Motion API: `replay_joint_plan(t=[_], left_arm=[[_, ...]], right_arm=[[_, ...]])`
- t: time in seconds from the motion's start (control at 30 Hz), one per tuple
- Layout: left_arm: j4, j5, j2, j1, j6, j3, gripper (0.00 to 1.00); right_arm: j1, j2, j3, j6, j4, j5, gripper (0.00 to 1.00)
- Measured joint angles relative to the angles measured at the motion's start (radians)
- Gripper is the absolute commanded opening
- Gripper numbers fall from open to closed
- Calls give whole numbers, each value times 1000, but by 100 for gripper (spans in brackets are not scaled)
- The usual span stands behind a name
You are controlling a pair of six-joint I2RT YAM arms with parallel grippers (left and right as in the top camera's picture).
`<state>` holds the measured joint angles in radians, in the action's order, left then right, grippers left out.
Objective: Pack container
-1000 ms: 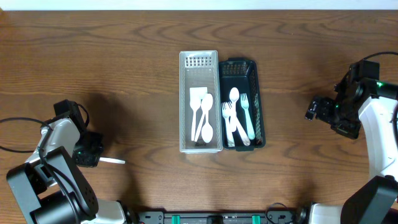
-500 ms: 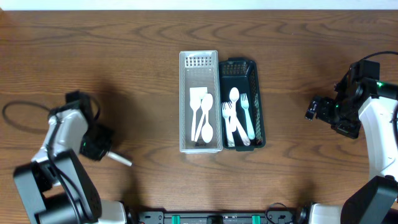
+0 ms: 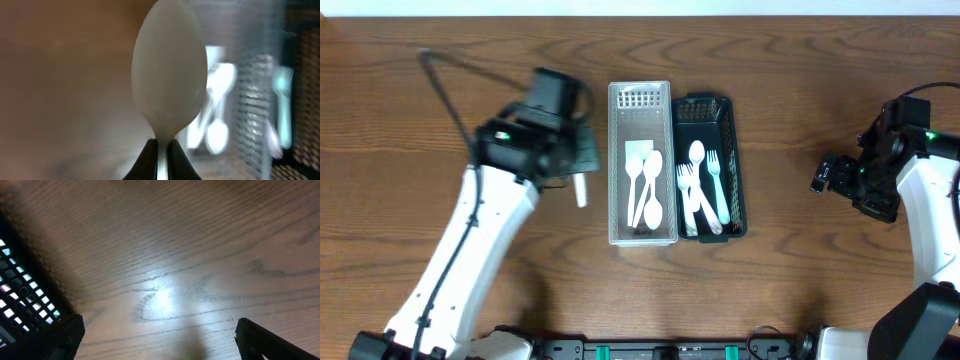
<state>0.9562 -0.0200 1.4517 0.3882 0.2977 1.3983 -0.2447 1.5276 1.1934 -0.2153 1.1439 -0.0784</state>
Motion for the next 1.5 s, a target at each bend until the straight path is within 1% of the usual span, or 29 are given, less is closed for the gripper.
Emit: replay_joint_plan(t=[0.1, 0.2, 0.47, 0.5, 0.53, 0.57, 0.67, 0.73, 0.9, 0.97, 1.0, 1.03, 1.07, 1.1, 1.13, 1.23, 1.3, 1.37, 1.5], left_arm=[[-71, 0, 16, 98, -77, 1, 6], [-131, 0, 56, 149, -119, 1, 6], [-206, 0, 277, 175, -150, 2, 6], [-206, -1, 309, 175, -153, 2, 9], [-206, 0, 334, 175, -154, 2, 15], [-206, 0, 354, 176, -161, 2, 25], [-206, 0, 396, 176, -171, 2, 41], [-206, 0, 404, 175, -168, 2, 43], [-208, 2, 397, 175, -168, 2, 42], [-206, 17, 378, 175, -168, 2, 54], [-205, 29, 362, 175, -165, 2, 57], [-206, 46, 336, 172, -166, 2, 64], [-206, 64, 301, 167, -169, 2, 76], [-208, 85, 254, 155, -173, 2, 95], [-213, 98, 218, 144, -168, 2, 98], [-240, 127, 101, 71, -164, 8, 98], [-264, 142, 50, -3, -164, 16, 98], [-282, 152, 31, -74, -164, 21, 98], [-310, 164, 48, -196, -164, 21, 98]], right_arm=[[0, 0, 0, 0, 0, 0, 99], [0, 0, 0, 0, 1, 0, 99], [0, 0, 0, 0, 2, 0, 99], [0, 0, 0, 0, 3, 0, 99], [0, 0, 0, 0, 3, 0, 99], [0, 0, 0, 0, 3, 0, 99], [0, 0, 0, 0, 3, 0, 99], [0, 0, 0, 0, 3, 0, 99], [0, 0, 0, 0, -5, 0, 99], [0, 0, 0, 0, -13, 0, 99], [0, 0, 0, 0, -21, 0, 99], [0, 0, 0, 0, -31, 0, 99], [2, 0, 0, 0, -43, 0, 99], [6, 0, 0, 0, -60, 1, 99], [15, 0, 0, 0, -80, 2, 99], [60, 0, 0, 9, -164, 4, 99], [114, 0, 0, 23, -260, 5, 99], [164, 0, 1, 37, -349, 12, 99], [267, 0, 2, 76, -543, 62, 99]])
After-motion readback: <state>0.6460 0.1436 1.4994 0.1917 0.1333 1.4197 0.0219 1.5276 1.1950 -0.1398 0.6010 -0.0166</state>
